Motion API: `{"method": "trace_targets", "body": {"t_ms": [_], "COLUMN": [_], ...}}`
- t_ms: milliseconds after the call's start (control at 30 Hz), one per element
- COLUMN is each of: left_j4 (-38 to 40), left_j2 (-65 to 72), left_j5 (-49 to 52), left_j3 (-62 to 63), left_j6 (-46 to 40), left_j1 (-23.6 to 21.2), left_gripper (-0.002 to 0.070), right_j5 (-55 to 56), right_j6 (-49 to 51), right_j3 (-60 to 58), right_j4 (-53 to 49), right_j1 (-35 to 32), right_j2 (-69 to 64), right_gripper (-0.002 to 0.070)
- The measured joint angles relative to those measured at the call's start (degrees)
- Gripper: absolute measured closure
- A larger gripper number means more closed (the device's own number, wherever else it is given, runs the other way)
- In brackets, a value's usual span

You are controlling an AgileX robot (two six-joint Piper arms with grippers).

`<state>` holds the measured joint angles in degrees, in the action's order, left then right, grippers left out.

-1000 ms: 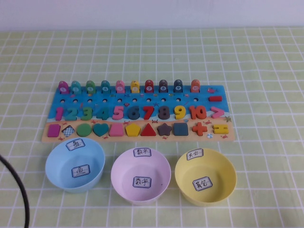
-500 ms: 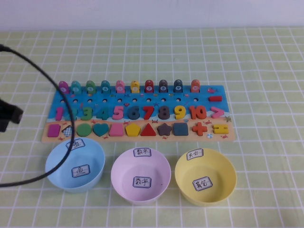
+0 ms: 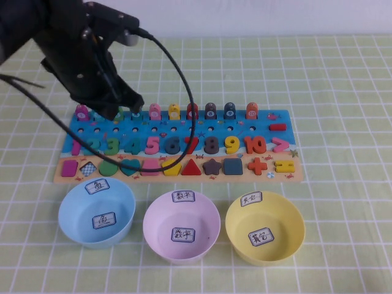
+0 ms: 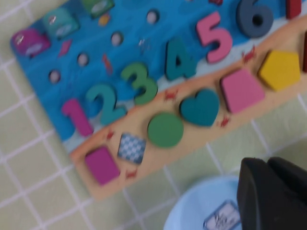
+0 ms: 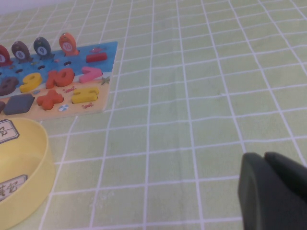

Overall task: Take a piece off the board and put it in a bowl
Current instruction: Pick up the "number 5"

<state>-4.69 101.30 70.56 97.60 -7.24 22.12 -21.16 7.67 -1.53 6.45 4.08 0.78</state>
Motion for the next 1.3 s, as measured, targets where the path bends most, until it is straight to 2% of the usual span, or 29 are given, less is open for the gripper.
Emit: {"method": "trace_targets", "body": {"t_ms": [467,533,600,733,833,967,1300], "left_j4": [2.1,2.1,2.1,2.0,1.3,0.9,0.5], "left_j2": [18.3,19.8,20.5,21.4,21.4,21.6,24.8], "left_j5": [0.0,0.0,-0.1,-0.1,-0.1,-0.1,-0.8], "left_j3": [11.2,11.7,11.9,12.0,12.0,12.4,12.5], "left_j6": [1.8,2.4,2.7,4.2,4.9,6.5,7.7], "left_j1": [4.9,5.2,5.2,5.2,5.0,4.0,2.7], "left_gripper": [0.0671,0.0637,0.0564,0.036,0.0264,0.0232,0.0226], "right_j5": [0.0,0.0,0.0,0.0,0.0,0.0,0.0], "right_j6": [0.0,0.0,0.0,0.0,0.0,0.0,0.0], "right_j3": [0.0,0.0,0.0,0.0,0.0,0.0,0.0], "right_j4": [0.0,0.0,0.0,0.0,0.0,0.0,0.0], "right_j1": [0.0,0.0,0.0,0.0,0.0,0.0,0.0], "right_j2": [0.0,0.0,0.0,0.0,0.0,0.0,0.0], "right_gripper": [0.0694,0.0694,0.0694,0.0694,0.0694,0.0694,0.0694]}}
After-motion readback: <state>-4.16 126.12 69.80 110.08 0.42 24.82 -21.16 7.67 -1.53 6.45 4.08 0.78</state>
